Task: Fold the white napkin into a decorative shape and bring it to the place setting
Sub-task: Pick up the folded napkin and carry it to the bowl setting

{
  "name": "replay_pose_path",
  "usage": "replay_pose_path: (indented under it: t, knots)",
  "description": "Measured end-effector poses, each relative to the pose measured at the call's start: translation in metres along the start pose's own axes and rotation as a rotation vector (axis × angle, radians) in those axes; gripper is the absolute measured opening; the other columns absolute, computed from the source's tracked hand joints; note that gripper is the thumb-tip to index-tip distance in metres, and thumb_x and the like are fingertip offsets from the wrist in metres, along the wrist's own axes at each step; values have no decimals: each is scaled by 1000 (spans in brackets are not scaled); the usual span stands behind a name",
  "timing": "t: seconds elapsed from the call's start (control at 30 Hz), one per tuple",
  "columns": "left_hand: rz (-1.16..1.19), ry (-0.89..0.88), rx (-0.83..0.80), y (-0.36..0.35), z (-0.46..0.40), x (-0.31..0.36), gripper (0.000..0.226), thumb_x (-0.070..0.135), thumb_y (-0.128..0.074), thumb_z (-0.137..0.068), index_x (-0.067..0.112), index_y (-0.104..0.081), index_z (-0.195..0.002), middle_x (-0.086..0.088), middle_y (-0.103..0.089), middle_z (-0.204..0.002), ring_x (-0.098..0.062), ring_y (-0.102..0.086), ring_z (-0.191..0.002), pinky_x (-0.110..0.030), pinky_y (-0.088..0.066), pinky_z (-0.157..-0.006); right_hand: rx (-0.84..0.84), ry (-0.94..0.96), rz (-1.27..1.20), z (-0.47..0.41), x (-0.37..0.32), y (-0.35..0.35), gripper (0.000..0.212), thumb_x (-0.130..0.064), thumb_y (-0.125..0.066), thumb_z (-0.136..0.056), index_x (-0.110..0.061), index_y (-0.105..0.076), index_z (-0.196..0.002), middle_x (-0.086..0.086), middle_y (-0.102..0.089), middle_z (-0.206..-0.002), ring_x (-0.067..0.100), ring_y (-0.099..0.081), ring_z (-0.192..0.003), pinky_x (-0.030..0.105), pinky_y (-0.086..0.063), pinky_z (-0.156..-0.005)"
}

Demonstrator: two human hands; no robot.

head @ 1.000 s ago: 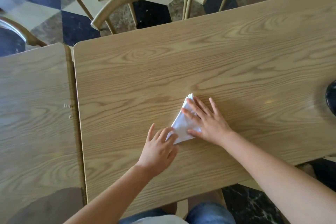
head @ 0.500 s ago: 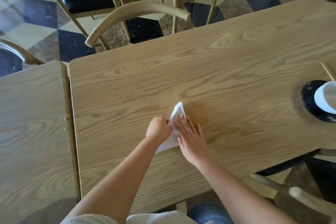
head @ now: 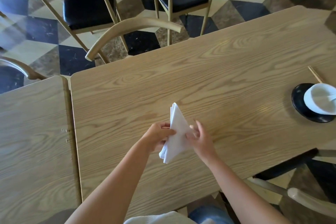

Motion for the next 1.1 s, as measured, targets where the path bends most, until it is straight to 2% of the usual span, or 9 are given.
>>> replay_pose_path:
  t: [0.07, 0.13, 0.3, 0.43, 0.63, 0.93, 1.1]
  knots:
    - [110, -4, -103, -8, 4, 3, 29, 2, -62, -84, 7, -60, -112, -8, -66, -95, -19, -64, -84, -36, -54, -79, -34, -104, -150, 1, 5, 8, 54, -32, -70, -78, -12, -50, -124, 2, -63, -94, 13, -61, -80, 28, -54, -68]
    - [119, -38, -183, -13, 9, 8, 37, 3, -66, -81, 8, -57, -116, -8, -66, -97, -19, -64, -88, -37, -55, -81, -71, -138, -212, 2, 1, 13, 30, -17, -66, -86, -3, -59, -112, 9, -66, -89, 13, -63, -72, 26, -54, -58]
    - [-56, -119, -298, -21, 24, 17, 36, 8, -63, -86, 14, -54, -120, -9, -66, -104, -21, -67, -95, -37, -55, -85, -104, -135, -303, 11, -10, 26, 19, -10, -58, -90, -4, -62, -107, 8, -66, -87, 13, -65, -72, 29, -57, -62]
    - [-175, -155, -219, -26, 26, 23, 31, 5, -60, -87, 11, -54, -116, -8, -58, -95, -16, -64, -83, -28, -54, -71, -74, -136, -343, 24, -13, 37, 6, -6, -58, -89, -9, -60, -93, 5, -62, -77, 6, -63, -59, 23, -54, -53]
    - [-226, -173, -215, -50, 34, 22, 30, 5, -61, -86, 11, -55, -115, -8, -60, -91, -18, -66, -82, -28, -54, -66, -5, -111, -348, 49, -11, 62, 5, -7, -62, -87, -9, -59, -90, 9, -62, -79, 12, -64, -61, 24, -53, -51]
    - [-275, -258, -256, -124, 67, 37, 30, 3, -61, -86, 9, -56, -115, -6, -59, -84, -18, -64, -80, -31, -55, -69, 106, -23, -399, 95, -6, 131, 8, -9, -65, -86, -9, -61, -92, 11, -64, -82, 16, -66, -65, 27, -54, -53]
    - [-295, -277, -235, -184, 89, 23, 34, 5, -62, -86, 8, -54, -118, -11, -58, -93, -21, -65, -85, -31, -56, -70, 119, -3, -452, 133, 15, 179, 4, -8, -63, -87, -10, -60, -89, 9, -63, -80, 16, -65, -65, 28, -54, -54]
Point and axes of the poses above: each hand's wrist, its own z-axis away from the middle knuckle, its own y-axis out of the back of the hand, x = y × z, the point moved 9 cm from there along -z, towards the middle knuckle
